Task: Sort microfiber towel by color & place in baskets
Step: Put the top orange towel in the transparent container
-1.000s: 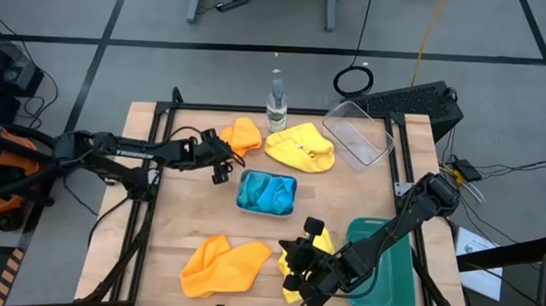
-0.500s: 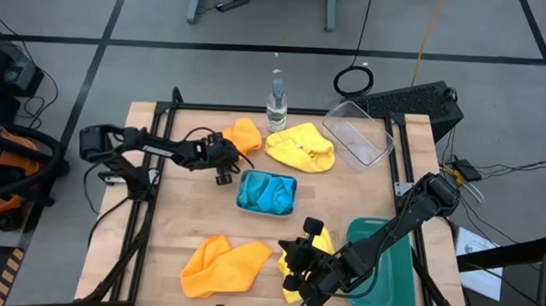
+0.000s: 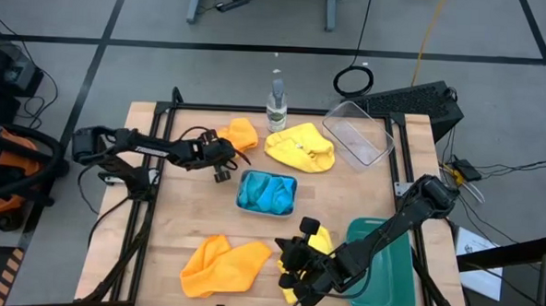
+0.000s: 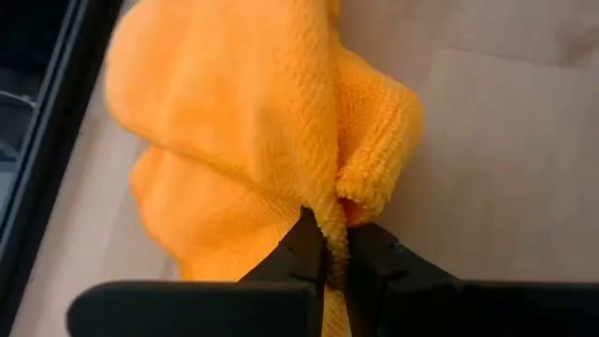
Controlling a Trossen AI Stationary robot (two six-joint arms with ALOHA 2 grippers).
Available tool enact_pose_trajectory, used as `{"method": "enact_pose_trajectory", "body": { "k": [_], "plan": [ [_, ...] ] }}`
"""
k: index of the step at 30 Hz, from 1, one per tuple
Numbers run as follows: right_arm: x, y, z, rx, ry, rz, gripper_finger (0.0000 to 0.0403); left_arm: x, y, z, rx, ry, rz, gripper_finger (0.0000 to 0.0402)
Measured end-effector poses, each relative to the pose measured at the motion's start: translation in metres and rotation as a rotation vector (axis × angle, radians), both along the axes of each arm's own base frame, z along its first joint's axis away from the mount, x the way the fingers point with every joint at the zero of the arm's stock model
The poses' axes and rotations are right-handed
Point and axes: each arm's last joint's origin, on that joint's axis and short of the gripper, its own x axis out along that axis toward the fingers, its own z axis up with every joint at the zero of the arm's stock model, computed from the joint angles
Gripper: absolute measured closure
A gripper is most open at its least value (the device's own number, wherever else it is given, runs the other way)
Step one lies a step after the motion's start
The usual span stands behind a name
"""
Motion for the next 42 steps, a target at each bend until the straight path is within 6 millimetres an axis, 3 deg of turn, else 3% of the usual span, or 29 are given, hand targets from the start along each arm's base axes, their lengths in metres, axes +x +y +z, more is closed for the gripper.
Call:
{"method": "enact_pose_trajectory", "body": {
  "k": [6,13,23,27,34,42],
  "plan": [
    [0.02,-0.013,-0.015,-0.007,-0.001,-0.04,0.0399,-0.015,-0.014,0.028,-0.049,-0.083,0.027,0.0376],
    [0.039,-0.033,-0.017,0.078,0.019,-0.026,0.0398,-0.045,-0.039,0.069,-0.118,-0.249,0.06,0.0376],
    [0.054,-0.048,-0.011,0.034,-0.012,0.013,0.0392,-0.073,-0.088,0.118,-0.223,-0.611,-0.236,0.0376],
    [0.058,-0.05,-0.008,0.015,-0.035,0.024,0.0357,-0.08,-0.104,0.129,-0.26,-0.696,-0.357,0.0376],
    [0.06,-0.056,-0.009,-0.024,-0.004,0.033,0.0261,-0.082,-0.134,0.139,-0.338,-0.786,-0.559,0.0376],
    [0.08,-0.05,-0.026,-0.154,-0.04,0.1,0.018,-0.079,-0.159,0.145,-0.345,-0.846,-0.745,0.0376]
  ]
}}
